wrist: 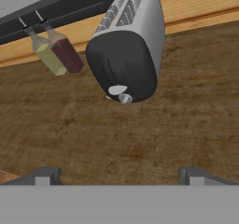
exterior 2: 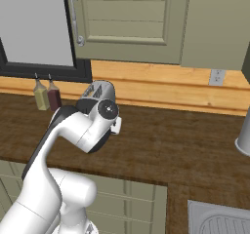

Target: Start the toaster. Once the lever pops up, take the bread to the plate on the dining counter.

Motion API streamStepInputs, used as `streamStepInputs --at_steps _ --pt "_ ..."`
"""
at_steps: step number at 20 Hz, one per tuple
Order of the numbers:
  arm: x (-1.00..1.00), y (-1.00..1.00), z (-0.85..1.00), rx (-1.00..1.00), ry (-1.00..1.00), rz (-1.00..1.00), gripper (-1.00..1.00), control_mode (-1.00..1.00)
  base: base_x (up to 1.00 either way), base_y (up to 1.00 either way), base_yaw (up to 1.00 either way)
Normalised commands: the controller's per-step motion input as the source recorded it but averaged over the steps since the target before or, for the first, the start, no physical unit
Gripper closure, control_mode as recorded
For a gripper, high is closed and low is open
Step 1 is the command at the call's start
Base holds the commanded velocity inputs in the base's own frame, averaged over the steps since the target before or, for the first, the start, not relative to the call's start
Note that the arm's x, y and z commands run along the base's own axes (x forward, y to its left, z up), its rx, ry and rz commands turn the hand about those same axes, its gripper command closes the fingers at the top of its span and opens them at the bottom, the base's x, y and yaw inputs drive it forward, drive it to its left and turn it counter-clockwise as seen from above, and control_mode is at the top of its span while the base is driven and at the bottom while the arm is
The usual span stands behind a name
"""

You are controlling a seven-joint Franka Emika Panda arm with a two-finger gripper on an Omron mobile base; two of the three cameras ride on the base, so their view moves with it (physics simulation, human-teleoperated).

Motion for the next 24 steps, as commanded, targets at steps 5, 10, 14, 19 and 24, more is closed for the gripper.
streamStepInputs --at_steps 5,10,14,19,24 --pt "0.0 0.0 0.0 0.0 0.0 0.0 -1.0 -1.0 0.0 0.0 0.0" --pt "0.0 0.0 0.0 0.0 0.0 0.0 -1.0 -1.0 0.0 0.0 0.0" --pt "0.0 0.0 0.0 0.0 0.0 0.0 -1.0 -1.0 0.0 0.0 0.0" --pt "0.0 0.0 0.0 0.0 0.0 0.0 -1.0 -1.0 0.0 0.0 0.0" --pt "0.0 0.0 0.0 0.0 0.0 0.0 -1.0 -1.0 0.0 0.0 0.0"
